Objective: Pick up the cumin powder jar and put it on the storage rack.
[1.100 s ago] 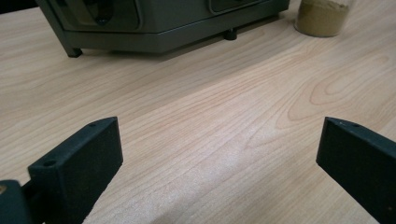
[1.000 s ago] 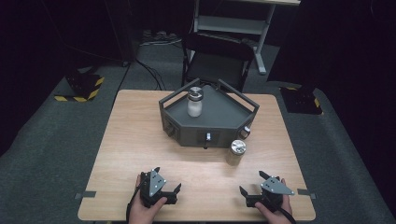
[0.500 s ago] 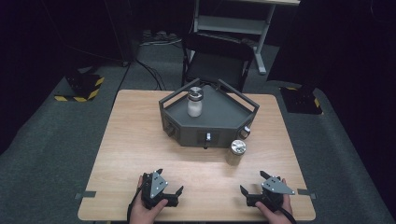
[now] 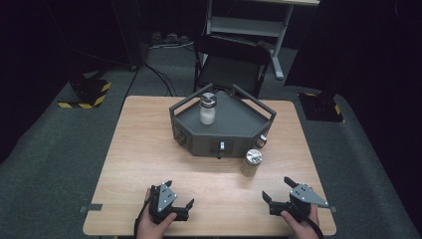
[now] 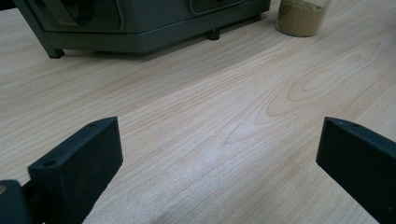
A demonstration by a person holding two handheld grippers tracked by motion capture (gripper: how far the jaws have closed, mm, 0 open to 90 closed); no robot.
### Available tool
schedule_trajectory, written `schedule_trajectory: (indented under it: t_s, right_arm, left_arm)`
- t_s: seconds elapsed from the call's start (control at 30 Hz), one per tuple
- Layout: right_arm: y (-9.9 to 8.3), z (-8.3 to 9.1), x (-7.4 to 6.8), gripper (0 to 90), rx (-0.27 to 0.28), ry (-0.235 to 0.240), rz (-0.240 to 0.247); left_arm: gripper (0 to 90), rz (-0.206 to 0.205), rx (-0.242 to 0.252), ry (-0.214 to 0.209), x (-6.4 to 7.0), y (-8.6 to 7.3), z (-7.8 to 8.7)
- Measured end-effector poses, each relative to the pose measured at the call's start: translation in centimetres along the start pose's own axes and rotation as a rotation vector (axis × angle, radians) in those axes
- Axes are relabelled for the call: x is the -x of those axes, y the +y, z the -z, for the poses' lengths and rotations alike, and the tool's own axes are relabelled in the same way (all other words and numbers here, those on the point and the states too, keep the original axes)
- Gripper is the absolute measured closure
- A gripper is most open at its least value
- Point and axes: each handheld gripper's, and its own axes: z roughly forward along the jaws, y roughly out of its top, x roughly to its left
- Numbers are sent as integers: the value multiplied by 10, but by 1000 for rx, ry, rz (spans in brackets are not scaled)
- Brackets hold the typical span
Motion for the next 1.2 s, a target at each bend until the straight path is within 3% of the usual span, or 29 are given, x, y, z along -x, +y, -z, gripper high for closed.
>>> schedule_trajectory:
  t_s: [0.27, 0.6, 1.2]
  right_arm:
    - [12, 1, 2, 3, 12, -4, 6]
    - [29, -10, 3, 3, 6, -4, 17]
    - [42, -52, -3, 3, -41, -5, 32]
  left_arm:
    - [8, 5, -2, -3, -1, 0, 0]
    - [8, -6, -5, -2, 0, 1, 0]
    - [8, 3, -11, -14, -4, 2, -1]
